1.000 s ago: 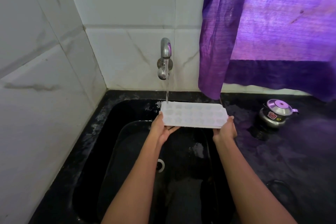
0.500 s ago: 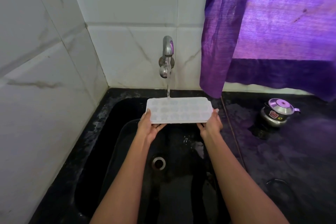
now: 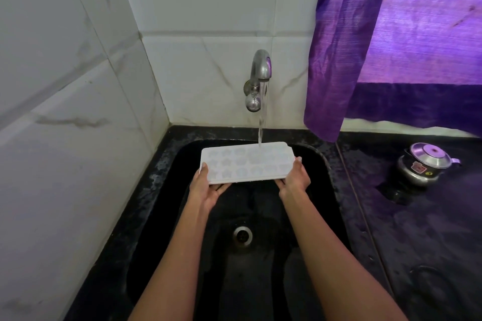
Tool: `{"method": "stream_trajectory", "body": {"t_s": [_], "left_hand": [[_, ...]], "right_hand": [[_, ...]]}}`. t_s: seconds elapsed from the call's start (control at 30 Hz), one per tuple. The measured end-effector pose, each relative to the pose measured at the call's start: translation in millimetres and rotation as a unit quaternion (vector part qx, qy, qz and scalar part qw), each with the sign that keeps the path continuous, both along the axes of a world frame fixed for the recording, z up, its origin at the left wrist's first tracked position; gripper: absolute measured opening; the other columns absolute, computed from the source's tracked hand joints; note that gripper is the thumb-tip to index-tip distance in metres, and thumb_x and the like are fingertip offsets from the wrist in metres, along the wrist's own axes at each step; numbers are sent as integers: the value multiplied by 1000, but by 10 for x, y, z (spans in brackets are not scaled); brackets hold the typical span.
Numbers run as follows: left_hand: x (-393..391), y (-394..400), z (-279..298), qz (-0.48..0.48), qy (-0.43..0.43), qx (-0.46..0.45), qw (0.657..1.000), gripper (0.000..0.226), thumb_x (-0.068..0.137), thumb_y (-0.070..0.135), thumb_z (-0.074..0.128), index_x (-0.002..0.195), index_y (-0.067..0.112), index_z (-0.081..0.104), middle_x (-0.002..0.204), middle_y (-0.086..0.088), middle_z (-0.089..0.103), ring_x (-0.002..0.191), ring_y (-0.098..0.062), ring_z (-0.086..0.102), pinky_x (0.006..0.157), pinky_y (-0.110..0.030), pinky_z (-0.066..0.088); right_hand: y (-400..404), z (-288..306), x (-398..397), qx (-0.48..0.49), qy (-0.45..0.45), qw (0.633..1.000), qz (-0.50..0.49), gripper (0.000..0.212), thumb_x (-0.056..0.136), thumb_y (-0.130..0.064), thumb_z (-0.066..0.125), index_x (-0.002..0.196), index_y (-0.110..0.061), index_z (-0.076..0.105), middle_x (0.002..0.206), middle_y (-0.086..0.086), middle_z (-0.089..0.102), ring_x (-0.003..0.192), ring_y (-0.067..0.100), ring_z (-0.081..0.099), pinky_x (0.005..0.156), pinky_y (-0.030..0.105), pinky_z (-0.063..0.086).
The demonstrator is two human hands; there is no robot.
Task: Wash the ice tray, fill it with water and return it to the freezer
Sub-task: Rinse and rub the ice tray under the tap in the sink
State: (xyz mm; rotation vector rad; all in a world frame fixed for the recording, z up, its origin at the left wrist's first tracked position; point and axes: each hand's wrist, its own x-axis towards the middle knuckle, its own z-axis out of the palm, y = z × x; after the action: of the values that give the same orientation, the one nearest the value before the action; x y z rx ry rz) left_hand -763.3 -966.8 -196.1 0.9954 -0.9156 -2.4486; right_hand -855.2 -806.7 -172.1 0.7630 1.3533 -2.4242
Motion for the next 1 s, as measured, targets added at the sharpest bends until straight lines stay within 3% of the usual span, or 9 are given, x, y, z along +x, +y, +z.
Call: {"method": "stream_trajectory", "body": {"t_s": [0.13, 0.3, 0.43, 0.53, 0.63, 0.8, 1.0], "left_hand": [[13, -161, -20, 13, -1, 0, 1000, 28, 101, 32, 43, 123, 18, 50, 111, -11, 63, 90, -29, 63, 68, -49, 52], [18, -332, -43, 32, -11, 0, 999, 30, 102, 30, 41, 128, 17, 47, 117, -13, 60, 96, -31, 61, 80, -54, 49], [15, -431, -69, 40, -16, -10, 999, 31, 102, 30, 40, 129, 18, 47, 112, -10, 62, 91, -28, 62, 72, -50, 50], [14, -479, -66, 46, -22, -20, 998, 32, 102, 31, 40, 130, 17, 47, 107, -8, 64, 95, -29, 62, 69, -48, 51], [20, -497, -72, 49, -28, -32, 998, 32, 102, 32, 41, 129, 17, 49, 106, -8, 65, 101, -32, 62, 68, -48, 52], [87, -427, -70, 59, -29, -37, 997, 27, 101, 31, 42, 124, 17, 50, 103, -7, 65, 90, -27, 64, 62, -45, 52], [150, -189, -106, 44, -33, -29, 998, 26, 101, 30, 42, 122, 17, 51, 107, -9, 65, 90, -26, 64, 63, -45, 52]], "right_hand": [[-170, -33, 7, 3, -1, 1000, 8, 30, 99, -33, 51, 119, -13, 62, 111, 9, 68, 95, 25, 66, 78, 42, 56], [-352, -75, -5, 12, -8, 1000, 27, 31, 98, -30, 55, 123, -13, 62, 113, 8, 68, 101, 24, 66, 82, 43, 57], [-455, -101, -40, 49, 1, 998, 26, 26, 98, -28, 54, 120, -16, 63, 112, 5, 65, 102, 24, 64, 79, 41, 58], [-522, -132, -55, 128, 19, 991, 26, 20, 99, -27, 51, 112, -20, 64, 115, 4, 63, 104, 23, 61, 87, 44, 56], [-549, -118, -51, 230, 41, 972, 24, 22, 98, -25, 46, 109, -15, 62, 113, 7, 60, 97, 24, 59, 88, 41, 53], [-469, -85, 6, 348, 82, 933, 51, 19, 98, -29, 47, 102, -12, 55, 98, 6, 58, 87, 21, 53, 73, 33, 42], [-247, -126, 74, 482, 92, 867, 88, 21, 95, -39, 51, 100, -19, 46, 92, 3, 63, 82, 23, 59, 73, 37, 46]]}}
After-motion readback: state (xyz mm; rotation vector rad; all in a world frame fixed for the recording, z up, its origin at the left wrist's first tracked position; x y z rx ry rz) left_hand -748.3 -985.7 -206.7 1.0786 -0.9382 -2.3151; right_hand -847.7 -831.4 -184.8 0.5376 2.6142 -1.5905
